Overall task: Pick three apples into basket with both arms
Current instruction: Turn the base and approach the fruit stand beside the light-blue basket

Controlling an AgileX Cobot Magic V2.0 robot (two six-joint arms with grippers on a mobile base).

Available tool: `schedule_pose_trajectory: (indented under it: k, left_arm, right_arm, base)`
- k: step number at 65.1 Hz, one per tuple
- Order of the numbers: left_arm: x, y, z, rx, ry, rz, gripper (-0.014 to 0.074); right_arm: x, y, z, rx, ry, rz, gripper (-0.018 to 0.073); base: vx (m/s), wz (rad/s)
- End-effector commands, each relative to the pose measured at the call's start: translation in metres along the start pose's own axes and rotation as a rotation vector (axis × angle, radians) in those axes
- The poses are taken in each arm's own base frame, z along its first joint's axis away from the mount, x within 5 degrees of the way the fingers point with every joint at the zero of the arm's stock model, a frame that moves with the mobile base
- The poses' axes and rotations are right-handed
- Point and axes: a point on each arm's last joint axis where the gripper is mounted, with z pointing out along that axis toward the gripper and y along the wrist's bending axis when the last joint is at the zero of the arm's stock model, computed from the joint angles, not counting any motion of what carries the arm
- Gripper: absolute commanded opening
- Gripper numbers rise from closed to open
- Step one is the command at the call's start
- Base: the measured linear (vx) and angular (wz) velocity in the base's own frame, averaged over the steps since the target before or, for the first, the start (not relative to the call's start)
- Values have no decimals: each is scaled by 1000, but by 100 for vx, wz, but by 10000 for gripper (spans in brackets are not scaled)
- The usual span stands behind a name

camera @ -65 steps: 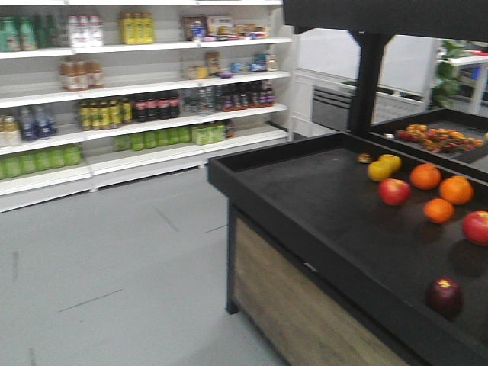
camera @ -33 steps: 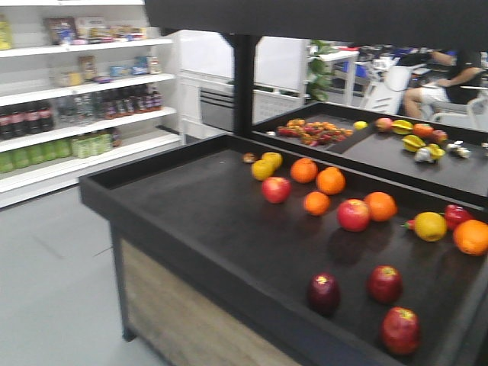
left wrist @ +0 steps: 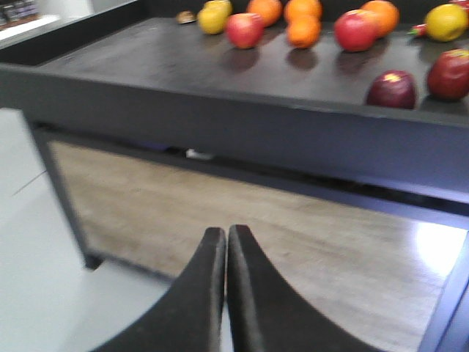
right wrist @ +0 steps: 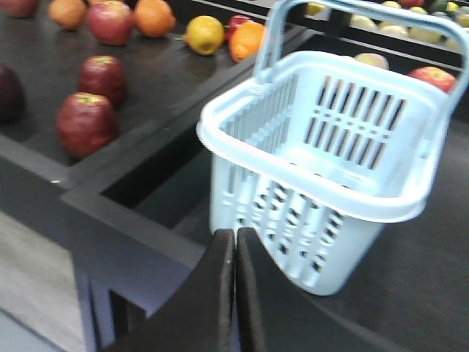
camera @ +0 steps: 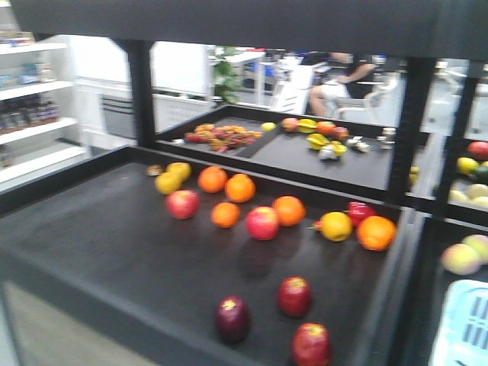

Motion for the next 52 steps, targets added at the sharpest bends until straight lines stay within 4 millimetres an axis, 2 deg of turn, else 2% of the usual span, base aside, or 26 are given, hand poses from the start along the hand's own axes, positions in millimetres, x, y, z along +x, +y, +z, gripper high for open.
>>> schedule_pose_trajectory:
  k: [1,52]
  left_arm:
    - [-12,0,-3,8,-77,1,-8]
    - [-12,0,-3,8,-77,1,-8]
  right_arm:
    - [-8,-1,-1,18,-82,-1,-5]
    - [-8,-1,-1,15,-83,-2,-5]
  base:
    - [14,-47]
    - [11,-44]
